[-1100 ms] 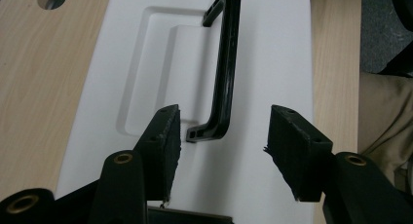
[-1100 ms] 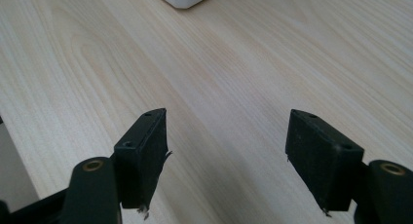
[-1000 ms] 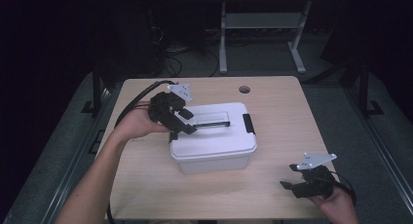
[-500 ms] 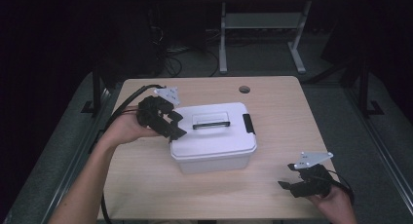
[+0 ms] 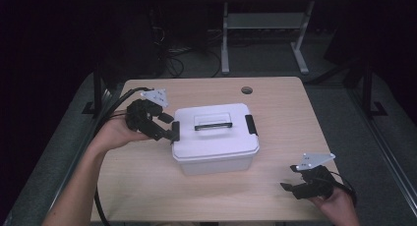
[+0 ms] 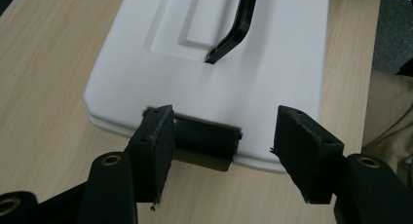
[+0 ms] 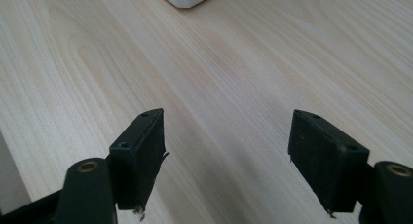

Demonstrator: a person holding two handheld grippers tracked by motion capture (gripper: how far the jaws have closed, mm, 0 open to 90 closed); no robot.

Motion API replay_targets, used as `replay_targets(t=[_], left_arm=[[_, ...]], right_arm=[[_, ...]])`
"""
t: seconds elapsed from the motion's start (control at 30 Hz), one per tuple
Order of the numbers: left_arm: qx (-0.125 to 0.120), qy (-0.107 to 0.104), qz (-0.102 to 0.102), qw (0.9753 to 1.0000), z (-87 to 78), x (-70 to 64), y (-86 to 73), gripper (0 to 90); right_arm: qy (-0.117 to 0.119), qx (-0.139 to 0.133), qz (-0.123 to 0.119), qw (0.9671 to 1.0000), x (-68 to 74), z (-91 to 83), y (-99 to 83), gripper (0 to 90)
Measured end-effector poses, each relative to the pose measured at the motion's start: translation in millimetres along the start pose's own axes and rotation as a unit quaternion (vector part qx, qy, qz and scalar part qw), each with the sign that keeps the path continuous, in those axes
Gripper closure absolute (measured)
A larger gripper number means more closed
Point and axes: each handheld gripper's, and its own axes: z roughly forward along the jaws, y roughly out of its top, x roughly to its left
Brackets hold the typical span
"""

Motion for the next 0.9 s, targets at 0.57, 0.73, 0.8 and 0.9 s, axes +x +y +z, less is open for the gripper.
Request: replay_targets(t=[0.57,0.73,0.8,0.9], left_arm=[[-0.004,0.006,-0.021,0.9998,-3.3,2.7,-22.4,38.9],[0.0,0.011,-0.022,0.9997,-5.0,3.1,-28.7,38.8],[-0.004,0.01,-0.029,0.9995,-5.5,2.7,-31.2,39.2],[-0.003,0.011,-0.03,0.9995,-6.8,2.9,-34.7,39.0]], right_arm=[[0.001,0.003,-0.001,1.0,-0.6,1.9,0.3,28.4],[0.003,0.006,-0.001,1.0,-0.3,3.8,0.7,28.4],[0.003,0.007,0.001,1.0,-0.5,3.5,0.5,28.2],[0.002,0.003,0.002,1.0,-0.1,3.0,-0.2,28.2]])
